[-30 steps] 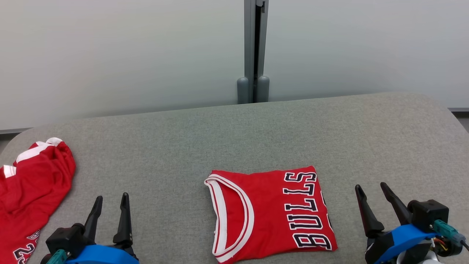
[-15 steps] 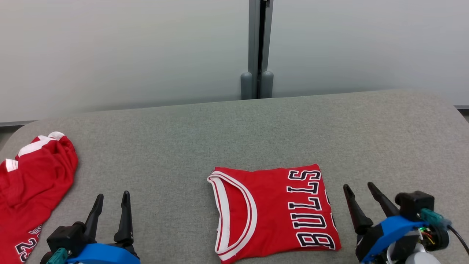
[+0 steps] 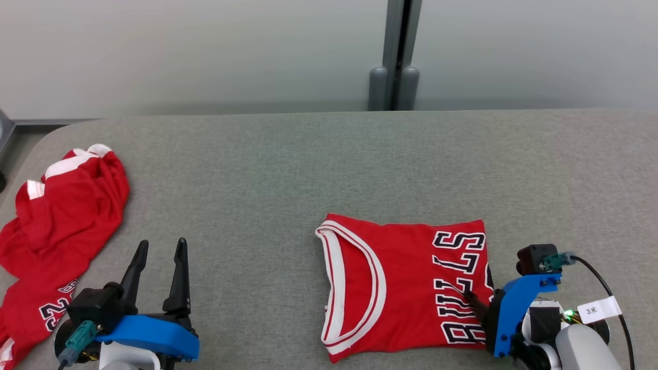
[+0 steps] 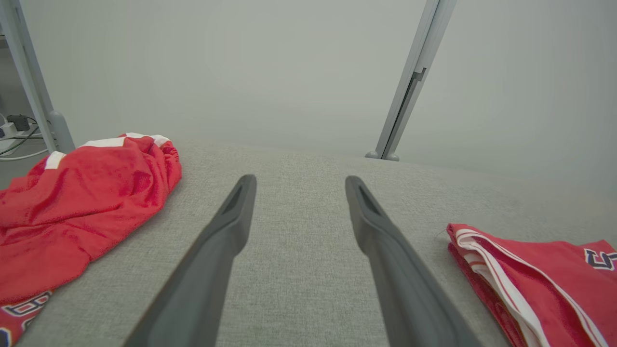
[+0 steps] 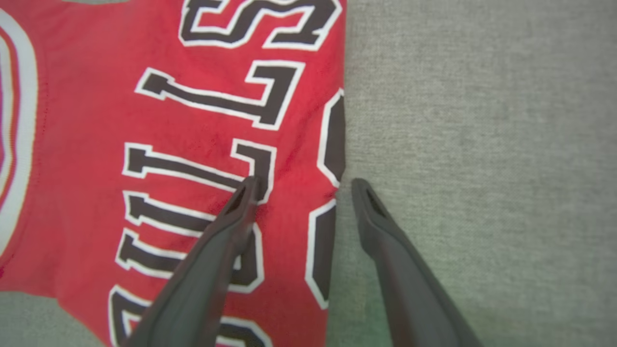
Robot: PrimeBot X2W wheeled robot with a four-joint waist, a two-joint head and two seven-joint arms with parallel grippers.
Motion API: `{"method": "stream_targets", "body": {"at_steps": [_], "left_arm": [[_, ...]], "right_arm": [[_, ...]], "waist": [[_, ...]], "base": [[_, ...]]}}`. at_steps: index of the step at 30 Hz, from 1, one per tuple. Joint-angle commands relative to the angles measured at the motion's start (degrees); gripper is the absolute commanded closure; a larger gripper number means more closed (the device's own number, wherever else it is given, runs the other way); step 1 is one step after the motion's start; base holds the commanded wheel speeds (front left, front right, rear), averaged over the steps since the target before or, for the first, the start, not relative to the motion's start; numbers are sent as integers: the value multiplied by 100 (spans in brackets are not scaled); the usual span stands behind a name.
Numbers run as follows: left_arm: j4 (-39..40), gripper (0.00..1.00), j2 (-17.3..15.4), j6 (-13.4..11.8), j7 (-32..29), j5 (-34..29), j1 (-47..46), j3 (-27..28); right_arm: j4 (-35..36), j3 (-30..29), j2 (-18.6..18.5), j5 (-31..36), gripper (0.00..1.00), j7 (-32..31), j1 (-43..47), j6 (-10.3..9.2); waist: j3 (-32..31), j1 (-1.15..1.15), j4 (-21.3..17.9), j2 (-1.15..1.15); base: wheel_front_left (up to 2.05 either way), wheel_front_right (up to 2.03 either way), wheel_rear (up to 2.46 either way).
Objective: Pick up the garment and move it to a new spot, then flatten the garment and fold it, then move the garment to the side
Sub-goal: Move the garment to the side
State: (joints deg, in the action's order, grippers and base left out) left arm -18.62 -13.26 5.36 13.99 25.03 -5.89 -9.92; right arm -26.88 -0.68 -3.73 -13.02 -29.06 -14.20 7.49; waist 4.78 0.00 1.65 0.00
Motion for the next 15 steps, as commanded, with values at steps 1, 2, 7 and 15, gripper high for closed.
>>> {"method": "stream_targets", "body": {"at_steps": [1, 2, 7, 15], "left_arm": [[13, 0, -26, 11, -9, -48, -82, -18], [24, 0, -21, 18, -15, -45, -115, -42], [37, 0, -40, 8, -5, -28, -136, -81], [113, 0, -59, -35, 20, -2, -118, -61]], "right_arm": [[-97, -17, 27, 60, 0, -88, -84, 1], [-192, -43, 50, 54, 0, -157, -70, 1], [-390, 128, 130, 27, 68, -254, -17, 10], [107, 701, -291, 72, 100, -30, -461, 7]], "waist": [[82, 0, 106, 0], [99, 0, 148, 0], [136, 0, 228, 0], [248, 0, -2, 0]], "base": [[0, 0, 0], [0, 0, 0], [0, 0, 0], [0, 0, 0]]}}
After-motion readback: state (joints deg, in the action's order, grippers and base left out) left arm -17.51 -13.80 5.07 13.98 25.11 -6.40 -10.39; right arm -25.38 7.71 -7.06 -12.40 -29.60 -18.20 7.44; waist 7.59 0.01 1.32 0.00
